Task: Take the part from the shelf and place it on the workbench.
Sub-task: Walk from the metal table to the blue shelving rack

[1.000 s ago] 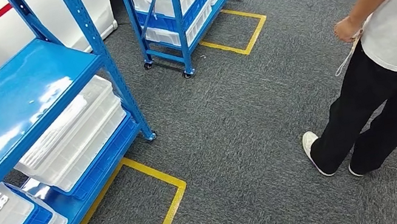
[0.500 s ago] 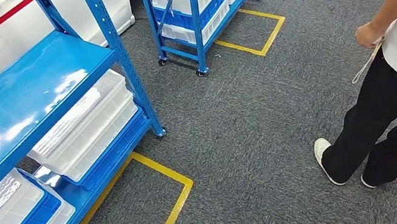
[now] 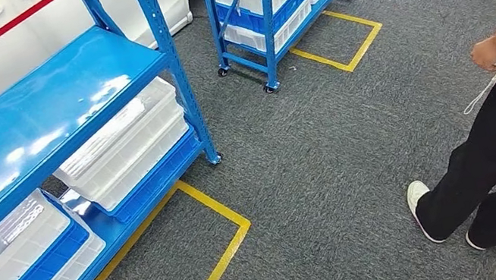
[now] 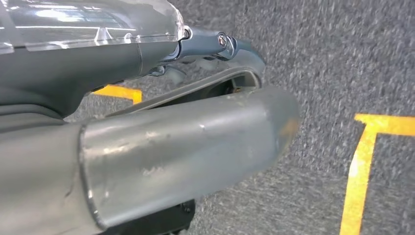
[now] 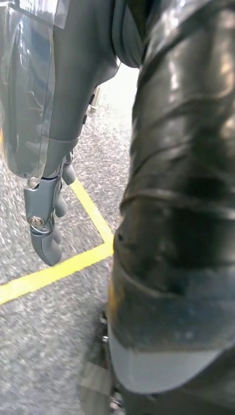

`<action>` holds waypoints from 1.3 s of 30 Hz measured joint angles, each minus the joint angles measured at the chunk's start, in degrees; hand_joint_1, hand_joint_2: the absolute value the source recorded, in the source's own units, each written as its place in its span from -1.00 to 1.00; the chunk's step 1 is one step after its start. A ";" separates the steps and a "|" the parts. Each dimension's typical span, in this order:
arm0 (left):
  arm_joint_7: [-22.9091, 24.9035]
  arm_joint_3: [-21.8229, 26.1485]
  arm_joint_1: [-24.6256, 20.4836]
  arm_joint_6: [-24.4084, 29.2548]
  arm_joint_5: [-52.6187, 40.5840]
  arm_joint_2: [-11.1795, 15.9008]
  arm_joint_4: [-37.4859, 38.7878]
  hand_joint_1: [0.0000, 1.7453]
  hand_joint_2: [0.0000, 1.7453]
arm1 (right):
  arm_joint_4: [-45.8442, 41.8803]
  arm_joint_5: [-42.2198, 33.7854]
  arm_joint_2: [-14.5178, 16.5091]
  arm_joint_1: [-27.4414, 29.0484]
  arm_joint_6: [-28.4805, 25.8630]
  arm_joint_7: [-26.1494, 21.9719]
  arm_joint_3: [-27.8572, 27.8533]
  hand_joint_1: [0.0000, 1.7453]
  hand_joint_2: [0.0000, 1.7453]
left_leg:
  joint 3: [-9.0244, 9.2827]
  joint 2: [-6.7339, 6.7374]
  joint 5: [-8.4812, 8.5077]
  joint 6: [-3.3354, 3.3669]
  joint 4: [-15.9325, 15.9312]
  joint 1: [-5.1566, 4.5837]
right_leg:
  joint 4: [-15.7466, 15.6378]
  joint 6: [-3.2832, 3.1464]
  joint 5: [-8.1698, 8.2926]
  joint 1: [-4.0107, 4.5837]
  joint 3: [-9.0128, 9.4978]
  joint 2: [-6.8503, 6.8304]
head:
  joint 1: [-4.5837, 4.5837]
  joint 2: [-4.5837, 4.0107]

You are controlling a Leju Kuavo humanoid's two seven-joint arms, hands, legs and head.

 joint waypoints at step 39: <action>2.21 0.11 0.08 1.85 6.10 -2.21 -2.36 -1.00 -1.00 | -0.19 -1.02 -0.29 0.34 0.25 0.03 0.02 -1.00 -1.00 | -0.06 -4.56 1.81 0.27 -0.87 1.08 | 13.49 2.07 -6.12 -0.73 -5.57 3.80 | 0.00 0.01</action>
